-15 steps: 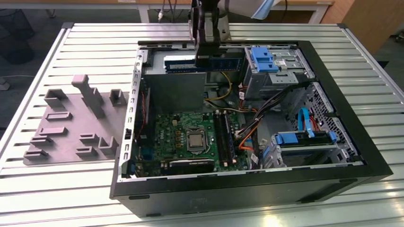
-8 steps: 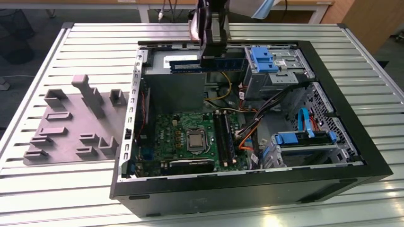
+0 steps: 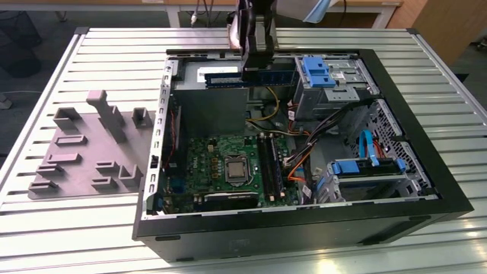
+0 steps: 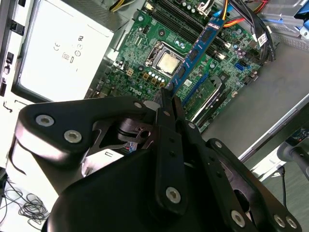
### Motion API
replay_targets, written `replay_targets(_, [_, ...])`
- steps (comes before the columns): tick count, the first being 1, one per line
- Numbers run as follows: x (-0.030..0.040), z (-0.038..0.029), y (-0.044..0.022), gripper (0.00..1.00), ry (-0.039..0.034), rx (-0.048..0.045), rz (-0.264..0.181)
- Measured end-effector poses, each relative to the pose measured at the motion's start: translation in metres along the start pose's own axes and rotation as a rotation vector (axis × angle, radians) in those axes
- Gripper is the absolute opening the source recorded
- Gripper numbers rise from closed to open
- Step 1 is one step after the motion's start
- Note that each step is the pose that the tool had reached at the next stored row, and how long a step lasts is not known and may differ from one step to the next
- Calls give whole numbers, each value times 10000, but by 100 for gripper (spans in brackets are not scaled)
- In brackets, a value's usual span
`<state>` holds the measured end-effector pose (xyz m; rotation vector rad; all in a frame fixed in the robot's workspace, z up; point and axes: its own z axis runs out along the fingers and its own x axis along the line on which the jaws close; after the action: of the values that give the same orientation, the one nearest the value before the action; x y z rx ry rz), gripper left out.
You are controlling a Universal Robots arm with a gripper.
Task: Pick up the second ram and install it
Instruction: 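Insert the second ram into the second slot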
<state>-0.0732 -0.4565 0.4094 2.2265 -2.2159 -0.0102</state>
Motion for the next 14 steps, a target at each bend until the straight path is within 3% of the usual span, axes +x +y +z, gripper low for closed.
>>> replay_targets(8, [0, 0, 0, 14, 0, 1, 186])
replay_targets(14, [0, 2, 0, 14, -3, 3, 751])
